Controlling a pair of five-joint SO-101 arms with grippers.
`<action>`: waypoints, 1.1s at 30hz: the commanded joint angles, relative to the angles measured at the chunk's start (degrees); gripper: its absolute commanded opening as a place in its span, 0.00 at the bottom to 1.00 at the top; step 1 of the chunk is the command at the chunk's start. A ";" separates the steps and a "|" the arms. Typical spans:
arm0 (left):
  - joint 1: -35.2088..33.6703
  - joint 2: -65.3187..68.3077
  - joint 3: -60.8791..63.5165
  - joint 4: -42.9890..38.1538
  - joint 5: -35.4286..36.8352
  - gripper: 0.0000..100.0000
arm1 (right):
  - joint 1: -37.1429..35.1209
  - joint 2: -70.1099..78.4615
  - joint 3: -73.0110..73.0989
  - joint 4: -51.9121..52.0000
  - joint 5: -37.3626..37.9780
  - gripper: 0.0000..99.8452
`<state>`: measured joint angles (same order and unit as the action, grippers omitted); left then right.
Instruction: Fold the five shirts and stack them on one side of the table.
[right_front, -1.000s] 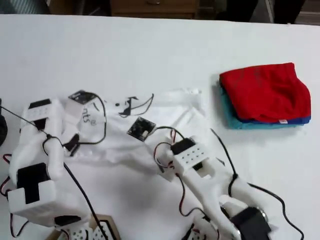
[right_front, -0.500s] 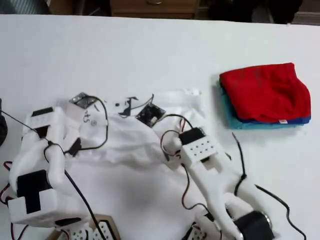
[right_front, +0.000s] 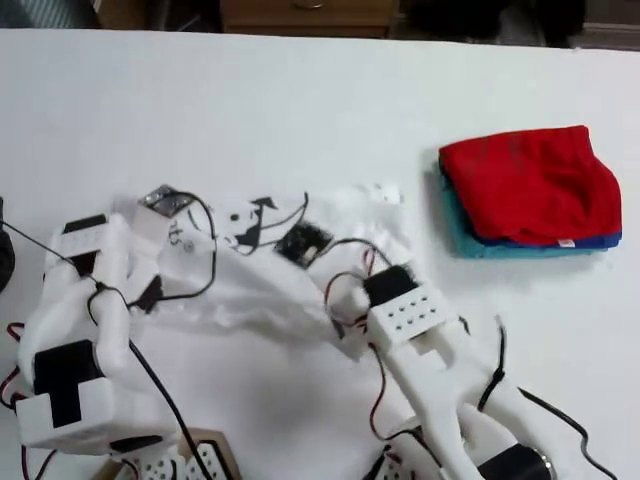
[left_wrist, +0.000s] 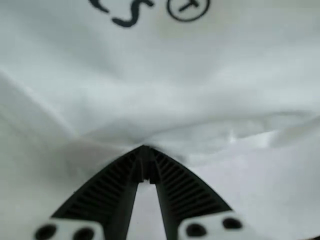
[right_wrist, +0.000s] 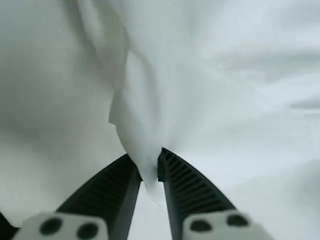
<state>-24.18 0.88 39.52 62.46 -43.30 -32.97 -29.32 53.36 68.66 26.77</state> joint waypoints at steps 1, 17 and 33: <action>-0.70 0.00 -0.75 -1.93 0.70 0.03 | -3.65 -2.15 -0.09 0.75 0.53 0.02; -5.98 -0.35 -19.82 18.55 0.26 0.03 | -1.19 -2.07 4.13 -3.30 2.90 0.02; -5.36 0.09 -3.91 1.41 -4.13 0.03 | -1.10 -2.07 4.13 -4.00 2.46 0.02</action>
<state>-28.31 1.58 33.01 68.70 -45.32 -34.73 -29.32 57.58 65.14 29.41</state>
